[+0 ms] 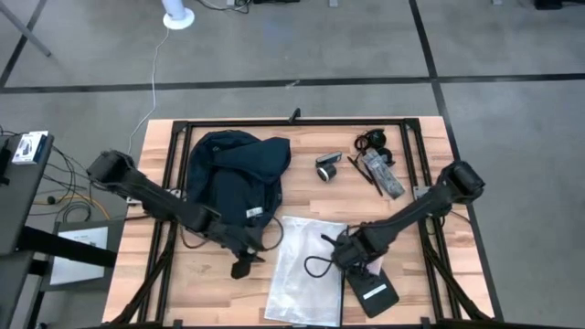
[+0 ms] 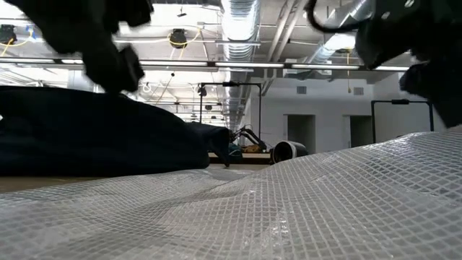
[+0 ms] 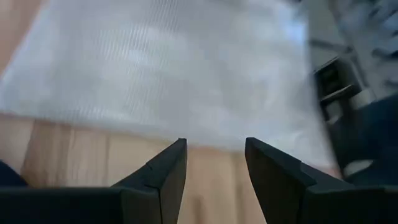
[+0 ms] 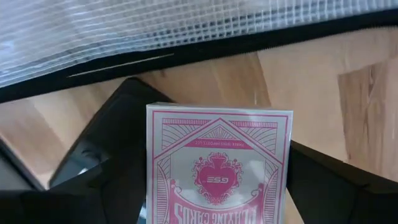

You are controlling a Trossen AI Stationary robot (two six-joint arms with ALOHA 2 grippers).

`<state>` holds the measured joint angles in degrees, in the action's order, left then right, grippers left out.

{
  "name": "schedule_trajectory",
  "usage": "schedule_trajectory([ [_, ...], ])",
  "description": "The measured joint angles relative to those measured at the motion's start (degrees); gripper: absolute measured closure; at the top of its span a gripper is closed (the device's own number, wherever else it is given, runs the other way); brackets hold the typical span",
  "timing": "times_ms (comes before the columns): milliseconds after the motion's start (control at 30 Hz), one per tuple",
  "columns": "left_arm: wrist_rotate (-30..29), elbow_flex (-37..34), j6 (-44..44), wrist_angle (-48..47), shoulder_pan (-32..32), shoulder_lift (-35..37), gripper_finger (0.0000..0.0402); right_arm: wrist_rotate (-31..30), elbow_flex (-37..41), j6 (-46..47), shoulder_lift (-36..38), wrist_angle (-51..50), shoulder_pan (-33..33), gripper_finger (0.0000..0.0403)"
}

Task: Unpack backpack
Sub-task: Put the red game card into the white zip lock bag

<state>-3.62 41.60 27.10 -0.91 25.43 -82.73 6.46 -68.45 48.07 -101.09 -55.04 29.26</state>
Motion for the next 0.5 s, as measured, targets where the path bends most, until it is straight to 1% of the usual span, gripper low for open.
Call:
schedule_trajectory([
  [100, 0.00, -0.07, -0.03, 1.54, -0.87, -4.43, 0.0250, 0.79, 0.00, -3.43, -1.32, 0.07, -1.84, 0.0087],
  [267, -0.07, 0.00, -0.32, 5.07, -2.20, -9.86, 0.0250, 1.55, 0.00, -7.74, -2.47, 1.69, -3.98, 0.0087],
  [500, -0.22, -0.04, -0.08, 7.17, -3.24, -12.84, 0.0250, 2.16, -0.06, -10.52, -4.24, 5.28, -5.10, 0.0090],
])
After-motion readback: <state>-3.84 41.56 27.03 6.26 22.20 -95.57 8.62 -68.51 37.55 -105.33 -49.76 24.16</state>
